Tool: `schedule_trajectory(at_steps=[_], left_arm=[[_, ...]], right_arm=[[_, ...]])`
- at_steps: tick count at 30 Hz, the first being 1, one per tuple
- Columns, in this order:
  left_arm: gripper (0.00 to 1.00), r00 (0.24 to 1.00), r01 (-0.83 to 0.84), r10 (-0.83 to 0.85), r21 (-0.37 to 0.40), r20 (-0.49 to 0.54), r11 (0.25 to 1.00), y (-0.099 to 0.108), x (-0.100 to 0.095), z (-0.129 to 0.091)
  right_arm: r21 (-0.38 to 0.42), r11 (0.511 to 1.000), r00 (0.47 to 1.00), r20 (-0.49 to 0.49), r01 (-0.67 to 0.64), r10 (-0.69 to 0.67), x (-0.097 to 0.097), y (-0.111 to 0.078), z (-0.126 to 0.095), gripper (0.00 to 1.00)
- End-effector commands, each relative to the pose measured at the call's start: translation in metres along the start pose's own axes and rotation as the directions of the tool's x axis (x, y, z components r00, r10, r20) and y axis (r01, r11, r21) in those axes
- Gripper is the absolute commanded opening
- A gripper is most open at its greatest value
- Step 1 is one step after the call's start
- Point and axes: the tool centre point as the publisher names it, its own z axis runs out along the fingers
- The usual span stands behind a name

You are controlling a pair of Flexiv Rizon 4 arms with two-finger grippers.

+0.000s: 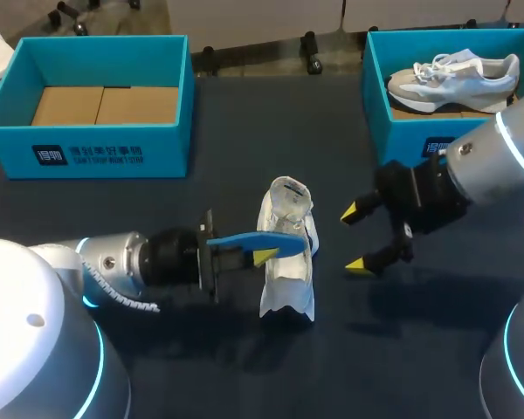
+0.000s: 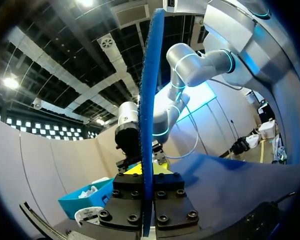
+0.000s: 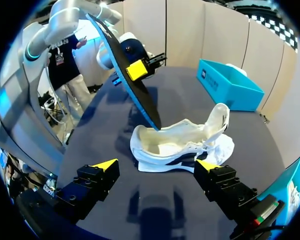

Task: Take the shoe out of the shoebox, open the shoe tongue, remove and reinsert the insole, then place the shoe into the shoebox

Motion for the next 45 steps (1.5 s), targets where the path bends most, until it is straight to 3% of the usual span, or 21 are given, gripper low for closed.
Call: schedule_trajectory(at_steps=[1, 19, 45], left_arm=[[0.0, 1.0, -0.006, 0.006, -0.012, -0.002, 1.0, -0.002, 0.0, -0.009], [0.0, 0.998, -0.002, -0.001, -0.044, -0.061, 0.999, 0.016, -0.013, -0.021], [0.0, 0.996, 0.04, -0.047, -0.084, -0.074, 0.996, 0.039, -0.003, -0.024]], right_arm=[[0.015, 1.0, 1.0, -0.012, -0.003, 0.003, -0.005, 0.002, 0.01, 1.0], [0.016, 1.0, 1.0, -0.027, -0.015, 0.016, -0.005, 0.001, 0.017, 1.0], [0.016, 1.0, 1.0, -0.027, -0.015, 0.016, -0.005, 0.001, 0.017, 1.0]])
